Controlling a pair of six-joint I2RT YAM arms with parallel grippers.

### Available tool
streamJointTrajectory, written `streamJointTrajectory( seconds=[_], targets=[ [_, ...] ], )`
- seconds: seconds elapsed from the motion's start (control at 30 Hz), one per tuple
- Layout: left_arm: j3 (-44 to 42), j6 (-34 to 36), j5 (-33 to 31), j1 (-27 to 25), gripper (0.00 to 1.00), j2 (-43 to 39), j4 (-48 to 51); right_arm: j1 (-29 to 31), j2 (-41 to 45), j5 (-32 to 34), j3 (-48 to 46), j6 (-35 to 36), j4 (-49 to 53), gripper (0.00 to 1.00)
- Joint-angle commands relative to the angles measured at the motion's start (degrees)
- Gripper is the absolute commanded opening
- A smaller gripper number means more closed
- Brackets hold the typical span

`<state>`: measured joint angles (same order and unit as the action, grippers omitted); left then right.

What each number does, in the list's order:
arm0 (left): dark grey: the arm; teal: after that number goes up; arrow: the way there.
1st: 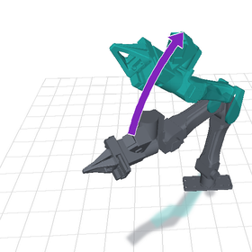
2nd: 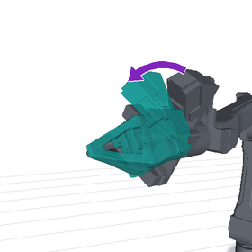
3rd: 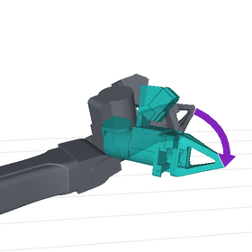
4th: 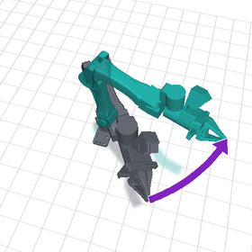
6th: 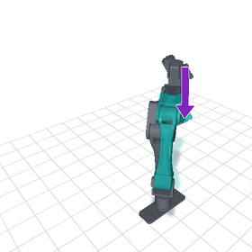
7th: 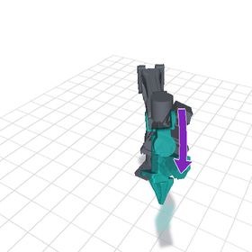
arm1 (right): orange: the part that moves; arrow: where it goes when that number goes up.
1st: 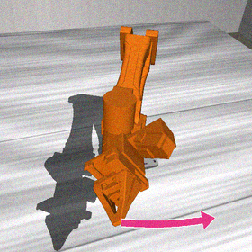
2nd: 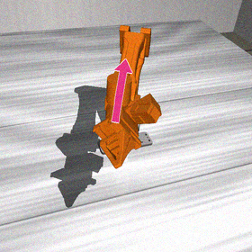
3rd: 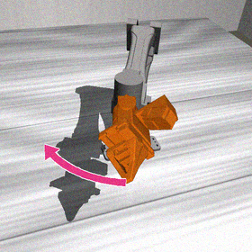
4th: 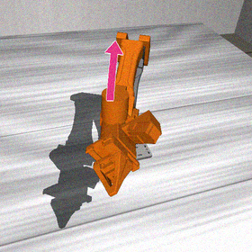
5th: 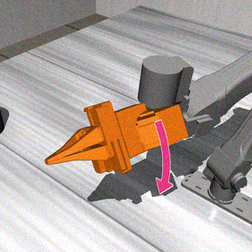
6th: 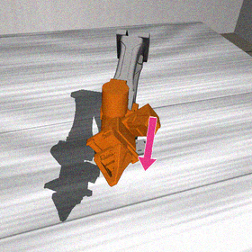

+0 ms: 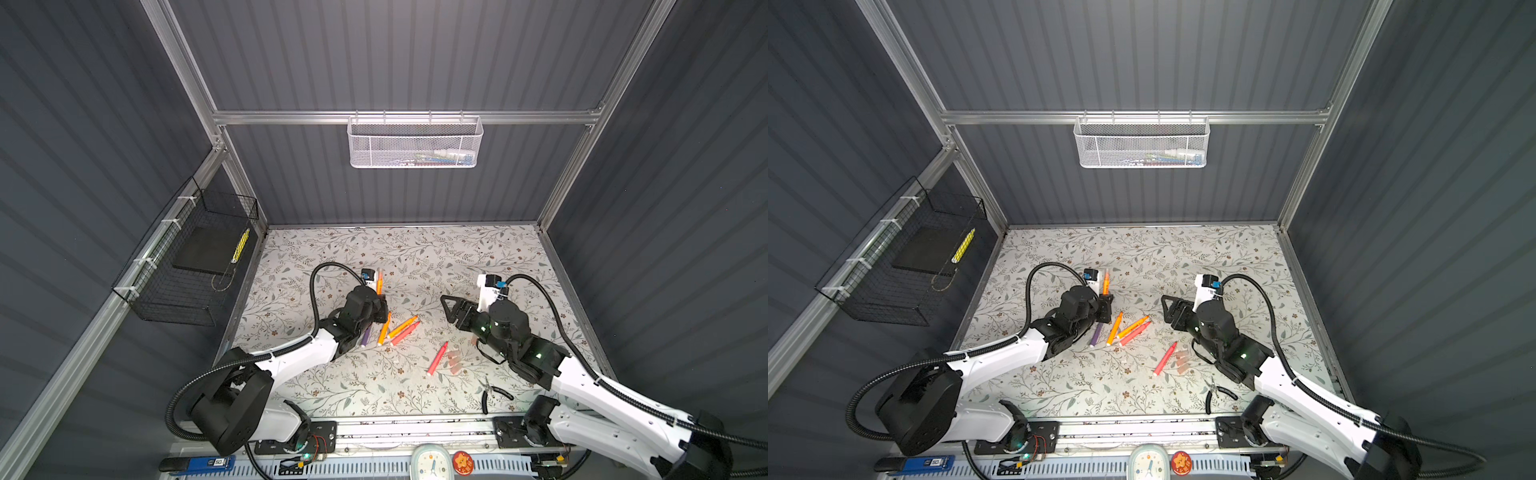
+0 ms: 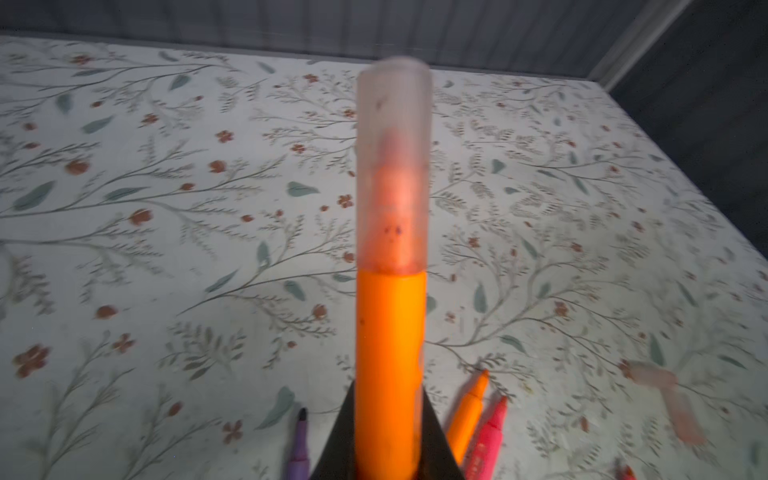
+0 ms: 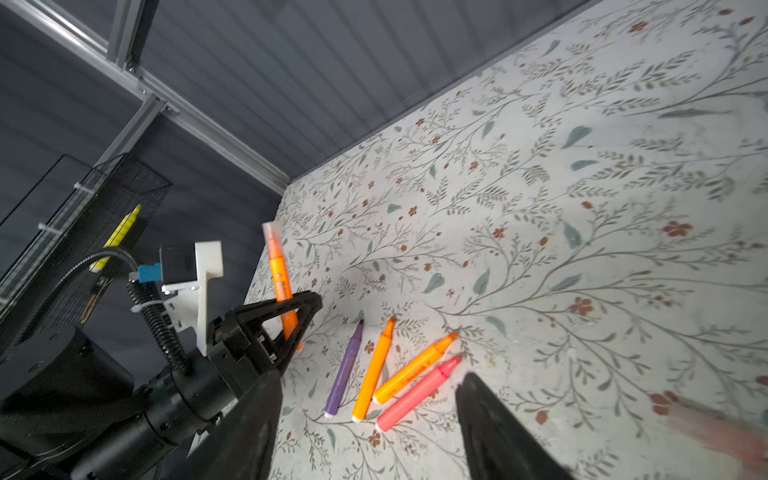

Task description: Insert the pens into the pen caps

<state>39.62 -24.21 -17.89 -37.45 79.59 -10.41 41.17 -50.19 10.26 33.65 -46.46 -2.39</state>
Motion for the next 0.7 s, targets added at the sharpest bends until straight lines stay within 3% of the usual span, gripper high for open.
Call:
streamJointTrajectory(
  seconds=[0.0, 0.13, 0.27, 0.67],
  targets=[
    [2.7, -7.7, -11.9, 3.7, 0.0, 1.7, 12.0, -3.8, 0.5, -2.7, 0.9, 2.0, 2.9, 0.73],
    [5.2, -11.2, -13.0, 6.8, 0.0, 5.1, 17.8, -4.7, 0.4, 1.2, -1.3, 4.4, 1.4, 0.76],
    [8.1, -14.4, -13.9, 9.0, 0.0, 9.3, 23.1, -5.0, 0.4, 0.3, -1.7, 6.7, 1.8, 0.78],
    [11.8, -16.9, -8.2, 13.6, 0.0, 16.6, 27.1, -5.1, -1.6, 0.4, -0.7, 6.3, 3.7, 0.8]
  ],
)
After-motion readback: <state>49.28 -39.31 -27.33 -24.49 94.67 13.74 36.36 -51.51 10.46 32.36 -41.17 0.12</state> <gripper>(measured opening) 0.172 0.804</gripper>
